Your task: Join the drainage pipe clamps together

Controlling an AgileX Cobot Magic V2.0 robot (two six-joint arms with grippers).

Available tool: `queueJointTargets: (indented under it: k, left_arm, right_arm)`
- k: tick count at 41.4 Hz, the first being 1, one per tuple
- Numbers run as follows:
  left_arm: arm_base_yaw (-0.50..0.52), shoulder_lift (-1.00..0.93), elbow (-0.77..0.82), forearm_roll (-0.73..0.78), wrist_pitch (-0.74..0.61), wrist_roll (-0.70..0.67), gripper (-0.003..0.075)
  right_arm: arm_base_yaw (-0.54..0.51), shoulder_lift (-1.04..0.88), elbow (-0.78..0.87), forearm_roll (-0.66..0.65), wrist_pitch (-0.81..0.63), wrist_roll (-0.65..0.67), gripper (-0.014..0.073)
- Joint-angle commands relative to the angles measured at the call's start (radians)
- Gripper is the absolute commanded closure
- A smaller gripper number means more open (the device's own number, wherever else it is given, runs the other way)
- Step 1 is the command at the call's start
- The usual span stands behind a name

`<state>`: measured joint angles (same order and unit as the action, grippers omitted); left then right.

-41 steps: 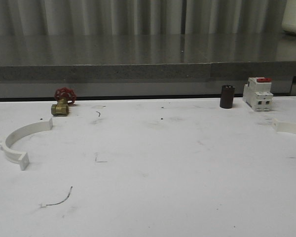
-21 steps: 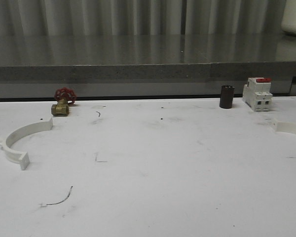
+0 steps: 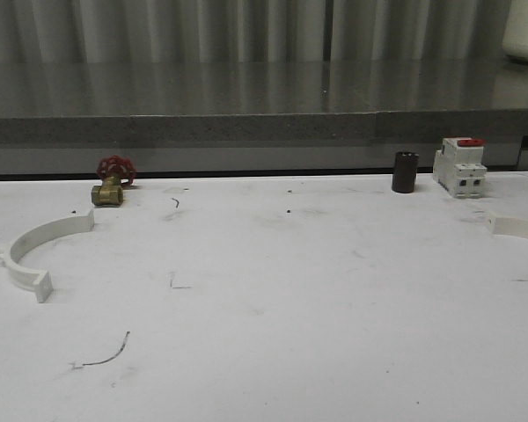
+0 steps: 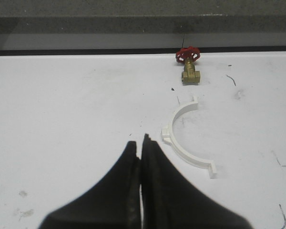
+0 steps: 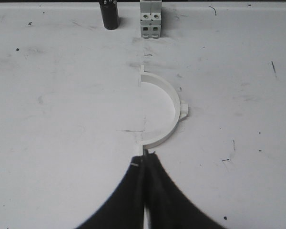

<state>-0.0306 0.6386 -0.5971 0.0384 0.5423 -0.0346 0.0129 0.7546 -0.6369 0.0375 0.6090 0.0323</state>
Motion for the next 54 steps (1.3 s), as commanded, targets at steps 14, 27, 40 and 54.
queueJointTargets:
  k: [14, 27, 40, 54]
  left_arm:
    - [-0.002, 0.113, -0.071, -0.012, -0.020, -0.008, 0.0262]
    - [-0.115, 0.419, -0.262, 0.002, 0.094, -0.008, 0.0262]
    - [-0.130, 0.748, -0.421, 0.002, 0.148, -0.008, 0.0262]
    - [-0.128, 1.013, -0.543, 0.007, 0.129, -0.008, 0.0262]
  right_arm:
    - [-0.005, 0.007, -0.033, -0.013, -0.045, -0.003, 0.0165]
    - [-0.005, 0.007, -0.033, -0.013, -0.045, -0.003, 0.0165]
    - [-0.005, 0.007, -0.033, -0.013, -0.045, -0.003, 0.0165]
    - [-0.005, 0.007, -0.033, -0.013, -0.045, -0.003, 0.0165]
